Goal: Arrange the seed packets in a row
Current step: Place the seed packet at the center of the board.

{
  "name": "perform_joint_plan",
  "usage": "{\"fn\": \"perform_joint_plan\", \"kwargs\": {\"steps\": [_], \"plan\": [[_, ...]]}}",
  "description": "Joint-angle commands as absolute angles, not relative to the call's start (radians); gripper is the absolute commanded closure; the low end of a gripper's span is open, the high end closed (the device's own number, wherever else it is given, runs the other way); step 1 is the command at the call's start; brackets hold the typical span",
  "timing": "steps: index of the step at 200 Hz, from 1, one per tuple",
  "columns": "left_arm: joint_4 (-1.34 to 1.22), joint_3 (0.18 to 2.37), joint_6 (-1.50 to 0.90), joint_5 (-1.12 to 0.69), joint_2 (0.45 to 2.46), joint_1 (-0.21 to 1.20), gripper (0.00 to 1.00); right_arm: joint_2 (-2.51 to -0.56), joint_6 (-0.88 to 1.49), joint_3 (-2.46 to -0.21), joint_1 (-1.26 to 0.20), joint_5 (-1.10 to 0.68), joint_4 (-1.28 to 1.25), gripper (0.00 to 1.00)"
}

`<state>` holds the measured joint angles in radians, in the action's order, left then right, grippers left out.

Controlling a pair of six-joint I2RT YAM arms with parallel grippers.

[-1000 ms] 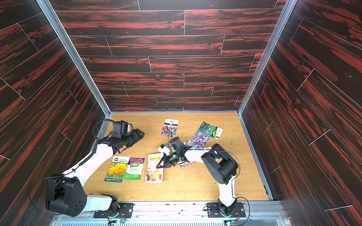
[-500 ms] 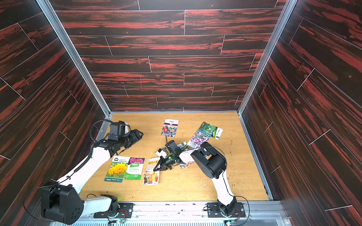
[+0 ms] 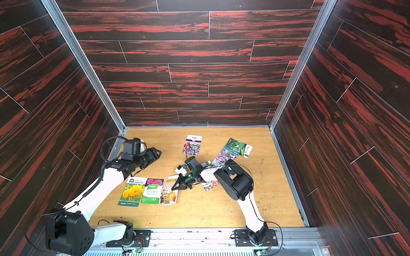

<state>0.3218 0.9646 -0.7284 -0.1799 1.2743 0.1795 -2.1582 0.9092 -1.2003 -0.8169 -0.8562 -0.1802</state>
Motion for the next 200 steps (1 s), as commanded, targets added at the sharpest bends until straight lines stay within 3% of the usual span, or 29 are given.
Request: {"fn": "perform_joint_plan", "kwargs": {"steps": [1,34,41,52,81,129,141,170,200], "plan": [[0.332,0.95,-0.711,-0.186,1.246,0.173,0.3,-2.178,0.913,-1.208,-0.818,-0.846,-0.151,1.0],[0.33,0.951,-0.71,-0.196,1.25,0.172,0.3,-2.185,0.903,-1.224,-0.816,-0.845,-0.123,0.97],[0.331,0.95,-0.71,-0.196,1.25,0.171,0.3,-2.183,0.896,-1.228,-0.816,-0.837,-0.108,0.91],[0.33,0.95,-0.71,-0.196,1.25,0.171,0.3,-2.181,0.881,-1.237,-0.815,-0.825,-0.079,0.7],[0.331,0.95,-0.71,-0.199,1.252,0.171,0.3,-2.156,0.841,-1.246,-0.815,-0.765,-0.001,0.5],[0.328,0.947,-0.712,-0.204,1.249,0.172,0.3,-2.108,0.786,-1.28,-0.818,-0.594,0.189,0.27],[0.328,0.949,-0.712,-0.205,1.249,0.172,0.3,-2.092,0.779,-1.291,-0.818,-0.539,0.259,0.12],[0.326,0.951,-0.713,-0.213,1.254,0.171,0.3,-2.023,0.801,-1.265,-0.822,-0.365,0.373,0.02],[0.316,0.95,-0.717,-0.224,1.268,0.172,0.3,-1.911,0.812,-1.194,-0.817,-0.258,0.376,0.01]]}}
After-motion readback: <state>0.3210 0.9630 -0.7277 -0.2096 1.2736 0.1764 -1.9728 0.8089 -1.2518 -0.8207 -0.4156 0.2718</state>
